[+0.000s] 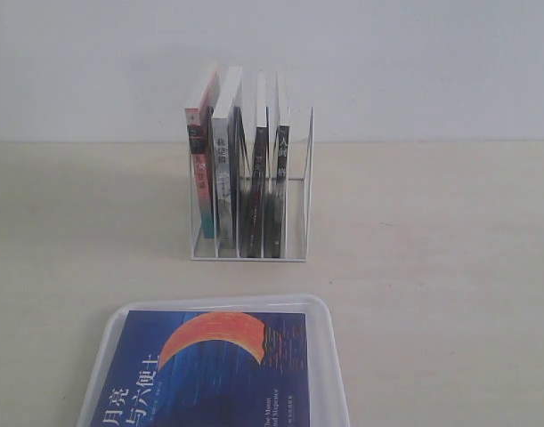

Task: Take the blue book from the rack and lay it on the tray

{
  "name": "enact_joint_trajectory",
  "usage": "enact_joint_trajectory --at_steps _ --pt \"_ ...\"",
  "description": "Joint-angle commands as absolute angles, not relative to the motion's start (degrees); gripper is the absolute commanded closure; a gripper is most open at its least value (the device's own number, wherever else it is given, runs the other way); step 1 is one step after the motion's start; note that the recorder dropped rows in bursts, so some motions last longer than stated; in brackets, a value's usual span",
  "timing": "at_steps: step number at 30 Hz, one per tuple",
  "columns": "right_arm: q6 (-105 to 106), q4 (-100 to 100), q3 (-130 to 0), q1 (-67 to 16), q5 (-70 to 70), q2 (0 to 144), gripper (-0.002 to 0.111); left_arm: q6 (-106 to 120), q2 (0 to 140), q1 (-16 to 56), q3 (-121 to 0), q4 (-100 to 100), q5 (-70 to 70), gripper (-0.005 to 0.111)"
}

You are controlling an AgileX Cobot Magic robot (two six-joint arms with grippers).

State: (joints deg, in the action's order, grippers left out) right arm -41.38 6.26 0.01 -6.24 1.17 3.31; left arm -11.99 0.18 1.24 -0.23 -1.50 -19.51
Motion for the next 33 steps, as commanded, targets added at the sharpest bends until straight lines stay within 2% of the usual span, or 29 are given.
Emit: enact_joint_trajectory --at_steps 1,10,33 --pt "-21.3 -2.2 0.0 -5.9 11.4 0.0 0.108 -11.9 0.0 1.3 0.0 -1.1 -19.4 0.102" --pt "-5.0 -1.7 0.0 -5.9 21.3 0.0 0.108 -11.9 0.0 1.3 0.0 -1.1 -19.4 0.102" --pt "-5.4 -1.7 0.0 -5.1 22.2 0.0 0.108 -11.9 0.0 1.3 0.0 -1.1 -19.4 0.102"
